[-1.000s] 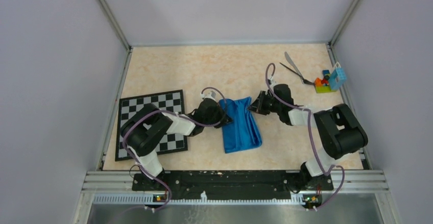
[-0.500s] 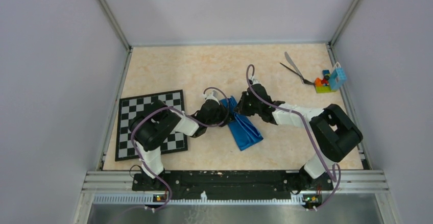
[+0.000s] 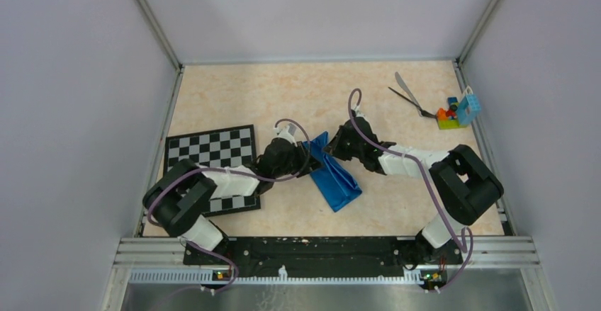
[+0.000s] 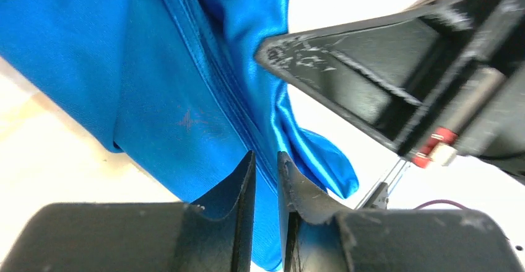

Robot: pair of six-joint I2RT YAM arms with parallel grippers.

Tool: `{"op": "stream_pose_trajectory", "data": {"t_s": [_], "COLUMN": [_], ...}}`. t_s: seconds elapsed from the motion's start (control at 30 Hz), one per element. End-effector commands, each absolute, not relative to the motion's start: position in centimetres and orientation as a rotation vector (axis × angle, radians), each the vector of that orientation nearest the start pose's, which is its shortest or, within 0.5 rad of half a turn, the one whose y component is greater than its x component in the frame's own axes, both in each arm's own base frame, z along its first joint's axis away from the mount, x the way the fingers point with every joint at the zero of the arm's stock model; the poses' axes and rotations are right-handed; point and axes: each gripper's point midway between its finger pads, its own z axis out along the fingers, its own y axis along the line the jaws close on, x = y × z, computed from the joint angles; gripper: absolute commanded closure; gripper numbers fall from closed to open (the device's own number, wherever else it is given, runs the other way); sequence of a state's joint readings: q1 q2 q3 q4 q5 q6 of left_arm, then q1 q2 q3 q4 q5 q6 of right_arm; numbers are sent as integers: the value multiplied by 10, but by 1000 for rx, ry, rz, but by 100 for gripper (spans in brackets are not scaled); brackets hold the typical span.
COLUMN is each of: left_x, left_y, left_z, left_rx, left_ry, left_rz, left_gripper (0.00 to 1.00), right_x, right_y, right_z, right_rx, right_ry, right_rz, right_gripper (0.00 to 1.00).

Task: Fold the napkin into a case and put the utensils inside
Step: Fold the 2/3-rectangle-folded napkin at the center of the board.

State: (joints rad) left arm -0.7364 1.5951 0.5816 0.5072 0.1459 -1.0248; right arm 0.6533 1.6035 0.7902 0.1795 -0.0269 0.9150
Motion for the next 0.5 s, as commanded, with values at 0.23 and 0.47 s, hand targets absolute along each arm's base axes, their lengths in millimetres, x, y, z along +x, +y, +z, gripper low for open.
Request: {"op": "stream_pose_trajectory", "data": {"t_s": [0.23, 0.47], "left_x": [282, 288], "left_y": [-283, -297], "left_z": [44, 18], "left_rx": [-314, -302], "left_ry": [2302, 2352], "left_rz": [-1100, -1128], "left_gripper": [88, 99], "right_x": [323, 318], "right_y": [292, 315], "right_z": [98, 99], "right_rx": [311, 318], "right_ry": [2264, 2289], "right_rz": [852, 861], "right_gripper": [100, 100]}}
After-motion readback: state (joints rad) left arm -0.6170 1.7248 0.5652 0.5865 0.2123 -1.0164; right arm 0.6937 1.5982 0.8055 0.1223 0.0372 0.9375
